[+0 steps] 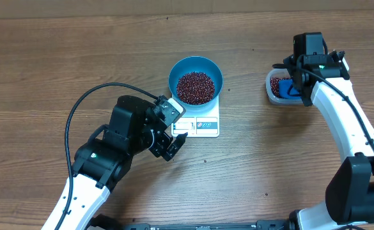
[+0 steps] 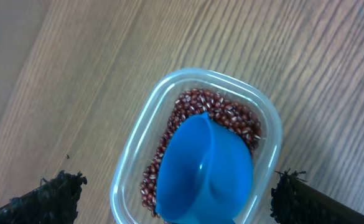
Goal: Scoop item into bowl and weigh 150g on scale
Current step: 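Open the right gripper to release the scoop and lift away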
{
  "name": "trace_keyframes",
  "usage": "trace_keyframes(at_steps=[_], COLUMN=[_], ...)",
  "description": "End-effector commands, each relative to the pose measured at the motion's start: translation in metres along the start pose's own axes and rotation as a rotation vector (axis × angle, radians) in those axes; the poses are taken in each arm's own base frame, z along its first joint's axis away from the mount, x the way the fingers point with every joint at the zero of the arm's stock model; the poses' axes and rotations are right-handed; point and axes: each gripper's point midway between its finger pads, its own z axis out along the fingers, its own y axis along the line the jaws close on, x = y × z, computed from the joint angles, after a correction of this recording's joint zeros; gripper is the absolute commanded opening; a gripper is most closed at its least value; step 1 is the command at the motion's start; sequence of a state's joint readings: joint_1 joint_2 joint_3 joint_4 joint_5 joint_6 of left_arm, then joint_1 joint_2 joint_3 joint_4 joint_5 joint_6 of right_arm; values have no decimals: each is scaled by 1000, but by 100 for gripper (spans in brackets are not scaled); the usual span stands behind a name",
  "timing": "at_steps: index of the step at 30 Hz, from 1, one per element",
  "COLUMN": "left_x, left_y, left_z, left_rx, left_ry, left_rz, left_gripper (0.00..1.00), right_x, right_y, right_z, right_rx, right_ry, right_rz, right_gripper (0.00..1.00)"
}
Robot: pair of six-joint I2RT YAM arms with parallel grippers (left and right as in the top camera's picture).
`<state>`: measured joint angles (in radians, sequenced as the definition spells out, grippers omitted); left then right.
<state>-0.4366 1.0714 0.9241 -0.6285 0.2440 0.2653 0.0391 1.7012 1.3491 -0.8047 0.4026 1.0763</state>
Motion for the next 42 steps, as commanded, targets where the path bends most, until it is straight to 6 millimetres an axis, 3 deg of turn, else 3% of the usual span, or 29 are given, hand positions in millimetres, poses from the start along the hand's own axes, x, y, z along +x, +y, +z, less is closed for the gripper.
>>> trace_keyframes(at_steps=[1,7,19,23,33,42], left_x=[0,0,0,0,0,0], left_y=[-2,-2,-2,-2,-2,-2], left_z=[-2,-2,-2,-2,-2,-2], left_rx=[10,10,10,10,10,10], left_ry=[-10,-10,-10,-10,-10,-10], left_rz=[7,7,7,7,7,7], left_gripper=[100,100,100,100,100,100], right_x=[6,17,-3,3,32,35], right_y=[-5,-18,-11,-32,-117,-127], right_z=[3,-1,-32,-41,-66,-72], right_rx=[18,68,-13,55,387,425], right_ry=[25,85,35,66,229,250], right_rz=[-21,-46,-11,-38,-172,-196], right_gripper=[100,100,100,100,100,100])
